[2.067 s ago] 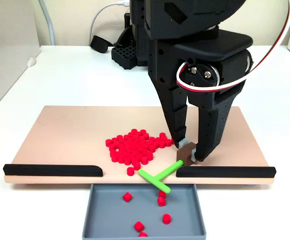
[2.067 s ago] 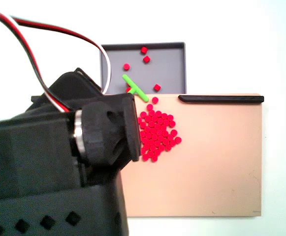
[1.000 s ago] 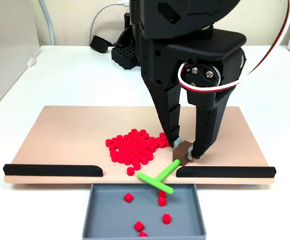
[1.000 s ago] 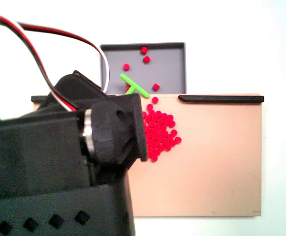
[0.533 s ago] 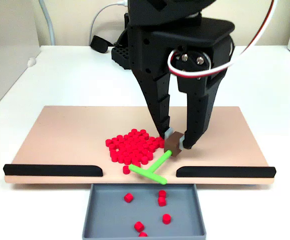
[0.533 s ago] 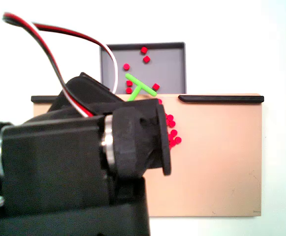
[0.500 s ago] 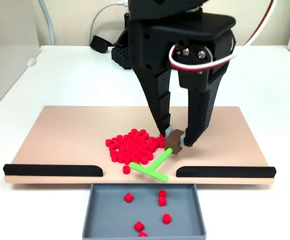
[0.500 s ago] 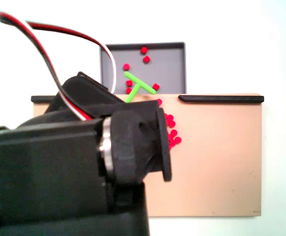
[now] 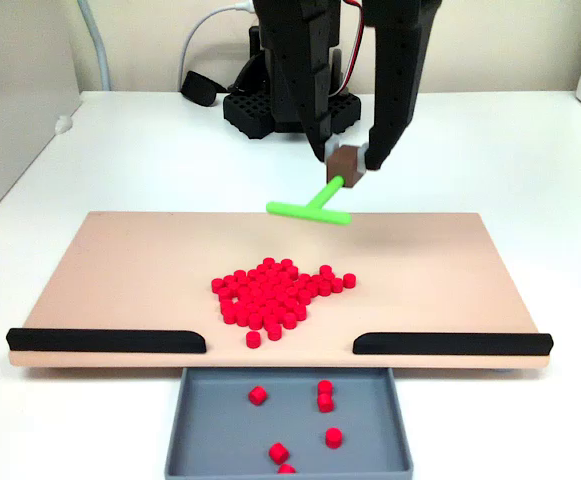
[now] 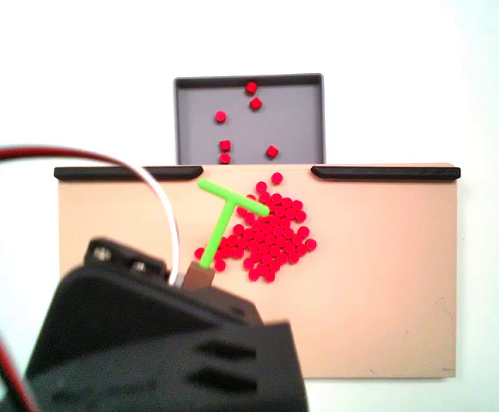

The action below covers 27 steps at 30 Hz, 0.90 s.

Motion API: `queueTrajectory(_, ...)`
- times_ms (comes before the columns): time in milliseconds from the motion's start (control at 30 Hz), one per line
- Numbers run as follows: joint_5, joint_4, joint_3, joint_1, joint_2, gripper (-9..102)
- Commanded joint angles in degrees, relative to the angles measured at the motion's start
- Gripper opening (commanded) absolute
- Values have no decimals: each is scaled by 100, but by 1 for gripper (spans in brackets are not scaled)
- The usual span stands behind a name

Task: Push granules from left to the grey container

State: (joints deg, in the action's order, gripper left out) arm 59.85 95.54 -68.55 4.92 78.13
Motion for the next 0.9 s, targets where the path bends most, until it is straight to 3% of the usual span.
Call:
queueTrajectory(0,606,-9,-861,44,1107,0)
queueTrajectory(333,2268,-88,-2786,-149,2742,0)
queueTrajectory(867,3023,-105,-2821,-413,2944,0)
